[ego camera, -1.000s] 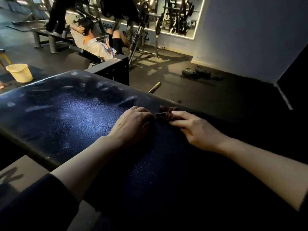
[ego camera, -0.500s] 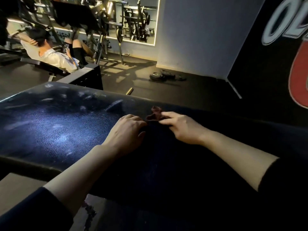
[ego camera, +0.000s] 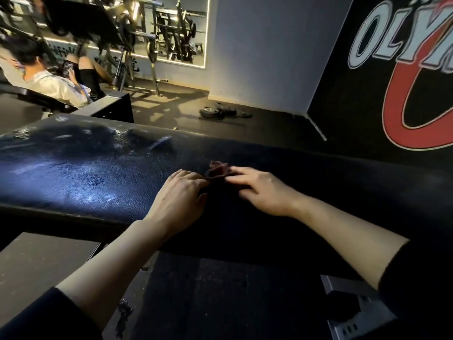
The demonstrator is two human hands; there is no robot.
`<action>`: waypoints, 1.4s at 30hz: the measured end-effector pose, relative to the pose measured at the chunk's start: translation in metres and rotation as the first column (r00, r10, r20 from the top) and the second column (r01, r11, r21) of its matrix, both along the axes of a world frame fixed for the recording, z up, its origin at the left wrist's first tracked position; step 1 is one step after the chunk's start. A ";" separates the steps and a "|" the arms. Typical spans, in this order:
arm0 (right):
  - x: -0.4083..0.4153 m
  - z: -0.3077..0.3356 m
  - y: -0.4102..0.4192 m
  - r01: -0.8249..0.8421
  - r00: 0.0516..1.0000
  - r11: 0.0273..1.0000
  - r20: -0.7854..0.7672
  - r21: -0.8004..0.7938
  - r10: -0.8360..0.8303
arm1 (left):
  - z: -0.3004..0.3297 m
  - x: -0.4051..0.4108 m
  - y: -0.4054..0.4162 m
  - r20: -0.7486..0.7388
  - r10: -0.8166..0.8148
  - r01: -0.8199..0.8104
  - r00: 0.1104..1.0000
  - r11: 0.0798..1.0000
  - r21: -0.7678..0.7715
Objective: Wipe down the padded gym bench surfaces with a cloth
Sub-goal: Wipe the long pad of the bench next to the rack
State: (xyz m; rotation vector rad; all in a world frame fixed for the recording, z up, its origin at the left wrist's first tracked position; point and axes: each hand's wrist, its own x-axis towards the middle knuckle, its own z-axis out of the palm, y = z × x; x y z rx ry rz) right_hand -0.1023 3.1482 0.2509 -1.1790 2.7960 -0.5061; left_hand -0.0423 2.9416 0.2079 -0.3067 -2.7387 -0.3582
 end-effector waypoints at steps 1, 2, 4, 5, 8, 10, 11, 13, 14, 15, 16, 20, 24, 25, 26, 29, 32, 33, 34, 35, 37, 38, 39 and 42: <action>-0.003 0.004 0.018 0.057 0.998 0.998 0.002 0.002 -0.057 | -0.001 0.006 -0.001 -0.006 0.003 -0.003 1.000 1.000 0.005; -0.006 0.008 0.036 0.146 0.989 0.989 0.006 -0.003 -0.146 | -0.002 0.011 -0.002 -0.013 0.005 -0.005 1.000 1.000 0.016; -0.006 0.012 0.061 0.344 0.939 0.938 0.029 -0.042 -0.343 | -0.003 0.019 -0.002 -0.027 0.009 -0.008 1.000 0.999 0.039; -0.002 0.009 0.063 0.411 0.912 0.909 0.040 -0.071 -0.409 | -0.004 0.022 -0.001 -0.032 0.011 -0.010 0.999 0.999 0.044; 0.018 -0.007 0.031 0.389 0.921 0.910 0.024 -0.143 -0.389 | -0.006 0.026 0.002 -0.042 0.015 -0.013 0.999 0.999 0.041; 0.035 -0.013 -0.013 0.251 0.968 0.946 0.059 -0.204 -0.244 | -0.007 0.025 0.003 -0.049 0.013 -0.012 0.999 1.000 0.020; 0.044 -0.015 -0.034 0.179 0.982 0.958 0.092 -0.224 -0.162 | -0.007 0.024 0.002 -0.053 0.016 -0.015 0.998 1.000 0.007; 0.056 -0.017 -0.064 0.100 0.989 0.960 0.136 -0.263 -0.066 | -0.006 0.023 -0.004 -0.070 0.040 -0.038 0.997 0.999 0.025; 0.056 -0.016 -0.067 0.100 0.988 0.958 0.140 -0.269 -0.063 | -0.005 0.024 -0.008 -0.075 0.048 -0.045 0.996 0.998 0.037; 0.052 -0.013 -0.062 0.115 0.988 0.961 0.129 -0.251 -0.084 | -0.005 0.025 -0.013 -0.082 0.045 -0.043 0.996 0.998 0.036; 0.046 -0.008 -0.050 0.134 0.987 0.967 0.115 -0.217 -0.111 | -0.006 0.027 -0.016 -0.092 0.039 -0.036 0.995 0.999 0.034; 0.009 0.013 0.018 0.368 0.929 0.930 0.039 -0.014 -0.367 | -0.009 0.029 -0.016 -0.104 0.040 -0.034 0.994 0.998 0.056; 0.017 -0.005 0.005 0.438 0.898 0.897 0.080 -0.063 -0.433 | -0.012 0.027 -0.011 -0.121 0.032 -0.025 0.992 0.998 0.062; 0.023 -0.011 -0.008 0.378 0.924 0.924 0.087 -0.055 -0.373 | -0.013 0.027 -0.011 -0.124 0.040 -0.033 0.991 0.998 0.060; 0.026 -0.015 -0.020 0.312 0.947 0.949 0.090 -0.041 -0.308 | -0.012 0.027 -0.011 -0.119 0.050 -0.043 0.992 0.997 0.058; 0.029 -0.010 -0.037 0.212 0.974 0.975 0.072 0.062 -0.216 | -0.010 0.025 -0.012 -0.081 0.052 -0.048 0.995 0.998 0.050; 0.029 -0.003 -0.017 0.229 0.970 0.964 0.050 0.136 -0.238 | -0.010 0.021 -0.015 -0.070 0.042 -0.039 0.997 0.998 0.053; 0.030 -0.005 -0.009 0.251 0.964 0.961 0.059 0.118 -0.259 | -0.011 0.020 -0.017 -0.073 0.042 -0.037 0.996 0.998 0.057; 0.032 -0.008 -0.003 0.267 0.959 0.960 0.075 0.081 -0.273 | -0.012 0.019 -0.020 -0.076 0.046 -0.042 0.996 0.997 0.062; 0.033 -0.010 -0.004 0.266 0.959 0.963 0.089 0.035 -0.268 | -0.012 0.019 -0.023 -0.079 0.055 -0.050 0.995 0.996 0.071; 0.033 -0.015 -0.024 0.188 0.980 0.982 0.066 -0.004 -0.187 | -0.011 0.017 -0.027 -0.097 0.075 -0.065 0.992 0.993 0.098; 0.031 -0.018 -0.040 0.118 0.992 0.993 0.043 -0.003 -0.117 | -0.009 0.017 -0.029 -0.109 0.088 -0.078 0.990 0.992 0.098; 0.029 -0.020 -0.059 0.047 0.999 0.999 0.020 -0.007 -0.047 | -0.008 0.017 -0.032 -0.121 0.104 -0.094 0.987 0.992 0.086; 0.016 -0.022 -0.109 -0.053 0.999 0.998 -0.012 -0.027 0.053 | -0.007 0.017 -0.047 -0.123 0.183 -0.176 0.975 0.982 0.065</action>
